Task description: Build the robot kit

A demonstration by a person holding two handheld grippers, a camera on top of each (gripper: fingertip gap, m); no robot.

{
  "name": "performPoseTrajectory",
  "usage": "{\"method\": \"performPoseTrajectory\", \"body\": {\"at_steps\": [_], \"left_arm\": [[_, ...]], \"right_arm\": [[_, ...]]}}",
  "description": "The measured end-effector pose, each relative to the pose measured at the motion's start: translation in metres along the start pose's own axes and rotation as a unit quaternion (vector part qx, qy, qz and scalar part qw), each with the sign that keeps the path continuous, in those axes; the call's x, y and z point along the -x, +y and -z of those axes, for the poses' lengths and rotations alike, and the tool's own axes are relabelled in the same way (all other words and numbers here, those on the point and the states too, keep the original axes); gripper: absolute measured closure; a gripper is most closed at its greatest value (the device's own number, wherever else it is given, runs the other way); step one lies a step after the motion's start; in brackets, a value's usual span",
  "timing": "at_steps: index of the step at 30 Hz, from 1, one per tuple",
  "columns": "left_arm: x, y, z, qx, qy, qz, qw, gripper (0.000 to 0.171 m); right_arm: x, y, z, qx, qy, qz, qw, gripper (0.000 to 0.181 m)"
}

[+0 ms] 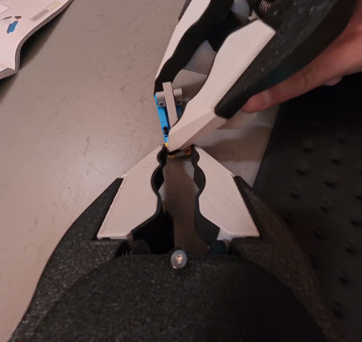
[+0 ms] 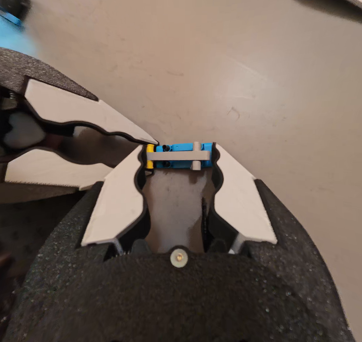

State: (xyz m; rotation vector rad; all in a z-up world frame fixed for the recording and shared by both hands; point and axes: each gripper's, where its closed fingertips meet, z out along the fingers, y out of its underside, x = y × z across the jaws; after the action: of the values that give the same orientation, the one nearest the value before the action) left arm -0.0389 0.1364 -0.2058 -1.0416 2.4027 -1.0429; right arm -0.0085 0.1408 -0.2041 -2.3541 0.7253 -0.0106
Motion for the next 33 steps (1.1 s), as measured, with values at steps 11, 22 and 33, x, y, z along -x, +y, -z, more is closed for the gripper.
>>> {"method": "performPoseTrajectory", "body": {"at_steps": [11, 22, 33], "left_arm": [[-0.0003, 0.0002, 0.0000, 0.000, -0.005, -0.006, 1.000, 0.148], [0.0007, -0.0015, -0.0009, 0.000, -0.037, -0.031, 0.999, 0.147], [-0.0031, -0.0020, 0.0002, 0.001, -0.041, -0.053, 0.998, 0.147]], "right_arm": [[-0.0009, 0.0030, -0.0048, 0.057, 0.050, 0.052, 0.996, 0.108], [-0.0015, 0.0036, -0.0045, 0.042, 0.065, 0.050, 0.996, 0.109], [-0.0018, 0.0042, -0.0030, 0.047, 0.031, 0.077, 0.995, 0.110]]}}
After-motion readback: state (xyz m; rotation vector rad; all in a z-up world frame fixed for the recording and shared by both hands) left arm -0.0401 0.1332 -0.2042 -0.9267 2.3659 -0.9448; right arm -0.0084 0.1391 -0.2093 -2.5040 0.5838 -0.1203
